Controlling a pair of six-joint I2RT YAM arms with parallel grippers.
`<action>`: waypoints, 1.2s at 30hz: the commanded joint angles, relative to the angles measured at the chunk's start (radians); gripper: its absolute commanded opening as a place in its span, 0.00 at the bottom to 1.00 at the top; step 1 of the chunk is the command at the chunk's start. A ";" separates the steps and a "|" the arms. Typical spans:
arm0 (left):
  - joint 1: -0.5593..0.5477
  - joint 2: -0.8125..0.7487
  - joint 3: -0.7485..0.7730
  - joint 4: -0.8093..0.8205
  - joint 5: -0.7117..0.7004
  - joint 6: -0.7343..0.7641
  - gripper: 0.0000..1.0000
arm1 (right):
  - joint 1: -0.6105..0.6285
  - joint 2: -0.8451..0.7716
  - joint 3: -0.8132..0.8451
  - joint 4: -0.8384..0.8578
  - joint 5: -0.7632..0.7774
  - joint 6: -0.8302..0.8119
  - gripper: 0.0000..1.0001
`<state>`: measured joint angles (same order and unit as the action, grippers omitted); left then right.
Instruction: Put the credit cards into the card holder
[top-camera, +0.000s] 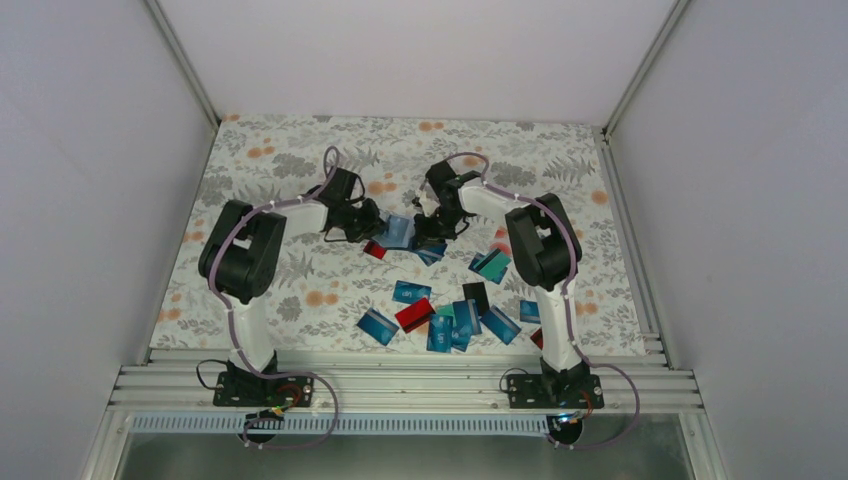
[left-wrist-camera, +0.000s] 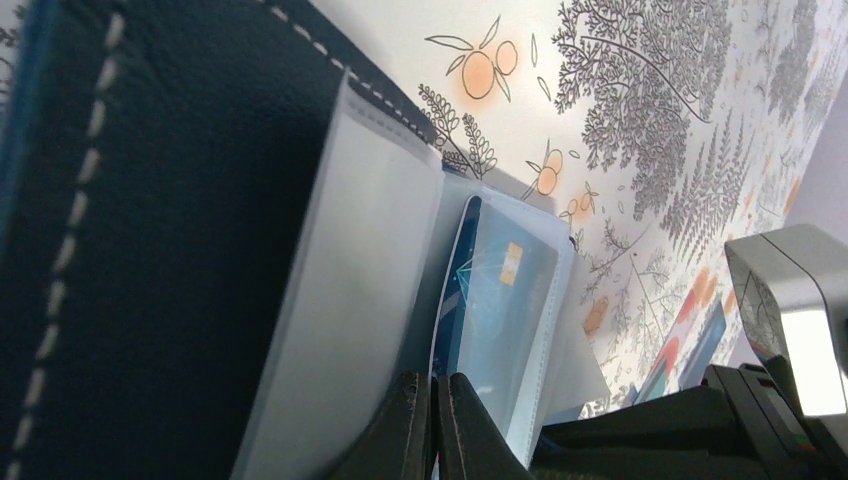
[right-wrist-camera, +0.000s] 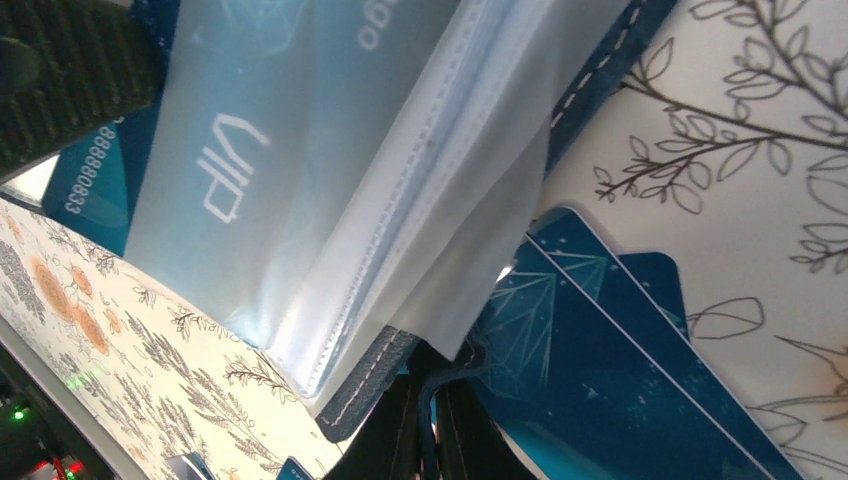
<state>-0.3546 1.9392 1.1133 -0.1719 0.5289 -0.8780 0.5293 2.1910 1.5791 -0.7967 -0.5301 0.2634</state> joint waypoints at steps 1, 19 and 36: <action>-0.042 0.040 -0.028 -0.033 -0.070 -0.059 0.02 | 0.049 0.097 -0.027 -0.007 0.034 -0.011 0.04; -0.092 0.056 -0.023 0.020 -0.079 -0.089 0.13 | 0.052 0.133 0.007 -0.019 0.023 -0.011 0.04; -0.074 -0.049 0.057 -0.240 -0.258 0.108 0.59 | 0.018 0.122 0.039 -0.055 0.048 -0.068 0.04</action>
<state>-0.4305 1.9095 1.1564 -0.2794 0.3382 -0.8330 0.5331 2.2246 1.6283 -0.8421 -0.5579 0.2367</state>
